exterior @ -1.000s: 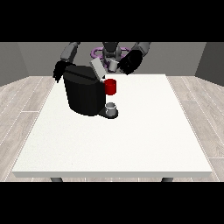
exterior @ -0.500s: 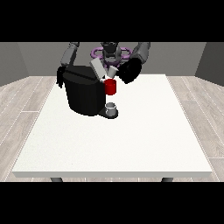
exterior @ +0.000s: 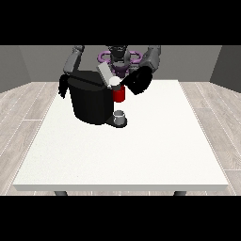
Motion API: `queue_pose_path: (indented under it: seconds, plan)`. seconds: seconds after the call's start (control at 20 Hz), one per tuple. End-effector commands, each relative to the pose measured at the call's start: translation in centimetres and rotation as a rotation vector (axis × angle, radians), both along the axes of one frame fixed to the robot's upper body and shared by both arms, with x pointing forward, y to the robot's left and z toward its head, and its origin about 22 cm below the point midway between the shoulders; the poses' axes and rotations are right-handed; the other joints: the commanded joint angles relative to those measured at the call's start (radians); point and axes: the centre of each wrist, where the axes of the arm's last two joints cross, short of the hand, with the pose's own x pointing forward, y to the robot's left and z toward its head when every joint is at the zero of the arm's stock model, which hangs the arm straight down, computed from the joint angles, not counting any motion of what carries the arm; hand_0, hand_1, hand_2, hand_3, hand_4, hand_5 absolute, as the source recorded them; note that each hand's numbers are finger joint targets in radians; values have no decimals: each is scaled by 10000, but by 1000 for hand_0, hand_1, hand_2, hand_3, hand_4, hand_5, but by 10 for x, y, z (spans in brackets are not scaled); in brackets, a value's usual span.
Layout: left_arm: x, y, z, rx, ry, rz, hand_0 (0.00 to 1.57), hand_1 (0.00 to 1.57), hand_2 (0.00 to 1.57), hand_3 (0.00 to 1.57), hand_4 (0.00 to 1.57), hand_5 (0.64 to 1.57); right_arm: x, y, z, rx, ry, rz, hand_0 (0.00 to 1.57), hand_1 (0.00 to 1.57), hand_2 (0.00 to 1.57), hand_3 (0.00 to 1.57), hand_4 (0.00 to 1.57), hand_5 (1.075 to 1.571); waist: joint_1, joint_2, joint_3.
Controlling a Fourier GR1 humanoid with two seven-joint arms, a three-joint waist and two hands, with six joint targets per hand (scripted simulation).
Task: Insert the coffee pod into the coffee machine and close the lid
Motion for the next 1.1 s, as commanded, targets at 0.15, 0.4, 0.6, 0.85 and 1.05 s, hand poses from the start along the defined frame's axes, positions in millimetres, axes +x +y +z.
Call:
queue_pose_path:
  seconds: [0.15,0.4,0.6,0.85,1.05]
  plan:
    - [0,2,17,704,-459,-249,1487,1487,1514,1437,703,1571,12,-8,6,-234,-159,-191,0,0,0,0,191,1571,125,568,4]
    - [5,-4,22,305,-171,383,1453,1453,1468,1360,645,1571,14,15,8,-335,-15,322,0,0,0,0,273,1571,-448,340,2]
    - [1,22,24,468,-776,473,1391,1391,1434,1386,593,1571,17,10,14,-209,-232,213,0,0,0,0,255,1571,-429,566,0]
    - [1,12,37,186,-989,397,1374,1374,1384,1258,554,1571,22,-9,12,237,-391,220,0,0,0,0,326,1571,-289,855,6]
    - [-1,-32,-32,-1148,-848,-1332,0,0,0,0,0,1571,8,-25,-13,413,377,-830,0,0,0,0,347,1571,665,228,3]
